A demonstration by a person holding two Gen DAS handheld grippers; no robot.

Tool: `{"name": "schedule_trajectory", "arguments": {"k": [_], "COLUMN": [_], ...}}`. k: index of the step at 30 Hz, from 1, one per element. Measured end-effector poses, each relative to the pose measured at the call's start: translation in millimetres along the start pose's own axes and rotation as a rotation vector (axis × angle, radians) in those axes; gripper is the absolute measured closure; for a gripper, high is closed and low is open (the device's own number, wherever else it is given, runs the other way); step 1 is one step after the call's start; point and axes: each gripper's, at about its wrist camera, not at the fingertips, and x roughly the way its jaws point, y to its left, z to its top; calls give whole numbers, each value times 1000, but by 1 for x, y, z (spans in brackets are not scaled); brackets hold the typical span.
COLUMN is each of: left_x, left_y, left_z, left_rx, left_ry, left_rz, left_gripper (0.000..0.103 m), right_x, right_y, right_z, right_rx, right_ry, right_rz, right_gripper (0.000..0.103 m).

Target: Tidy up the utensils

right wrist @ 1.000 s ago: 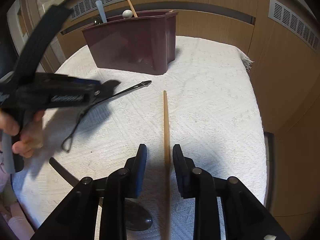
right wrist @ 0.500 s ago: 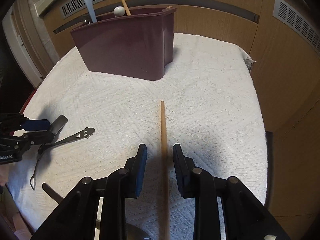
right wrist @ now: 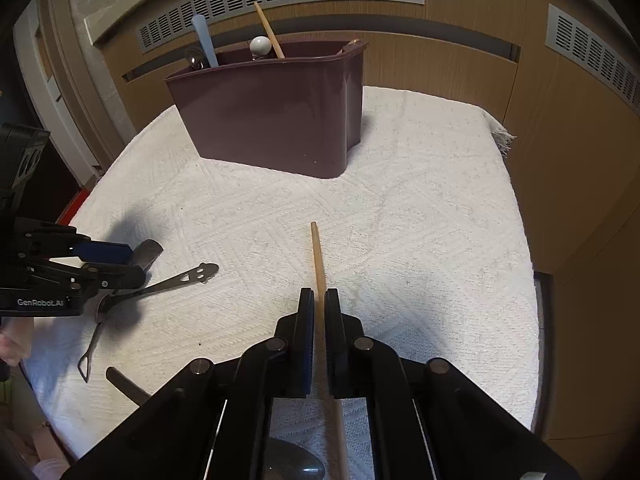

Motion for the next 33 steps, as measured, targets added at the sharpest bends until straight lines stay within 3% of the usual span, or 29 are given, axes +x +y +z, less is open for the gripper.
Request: {"name": "schedule_trajectory", "arguments": {"k": [5, 8, 9, 14, 17, 22, 25, 30, 33], "left_x": [3, 2, 1, 1, -2, -8, -12, -23, -34], "left_y": [-6, -3, -2, -2, 3, 12, 18, 23, 26], "left_z": [5, 5, 4, 3, 1, -4, -5, -9, -13], "left_rx": [15, 14, 12, 24, 20, -5, -7, -20, -22], "left_ry": [-14, -27, -32, -59, -67, -82, -98, -131, -170], "left_rz": [18, 17, 15, 15, 1, -29, -44, -63, -62], "left_gripper": [66, 67, 67, 67, 67, 68, 68, 68, 68], "right_x": [-4, -3, -3, 0, -1, 1, 3, 3, 3], "right_y": [-2, -5, -6, 0, 4, 8, 12, 6, 10], "right_z": [-6, -10, -11, -20, -23, -24, -25, -23, -22], "right_rx": [-18, 16, 36, 65, 72, 107, 88, 178, 110], "right_ry": [-1, 22, 24, 60, 67, 103, 116, 120, 109], "right_rz": [-19, 28, 44, 102, 117, 214, 208, 210, 208], "right_gripper": [97, 77, 65, 60, 43, 1, 0, 0, 0]}}
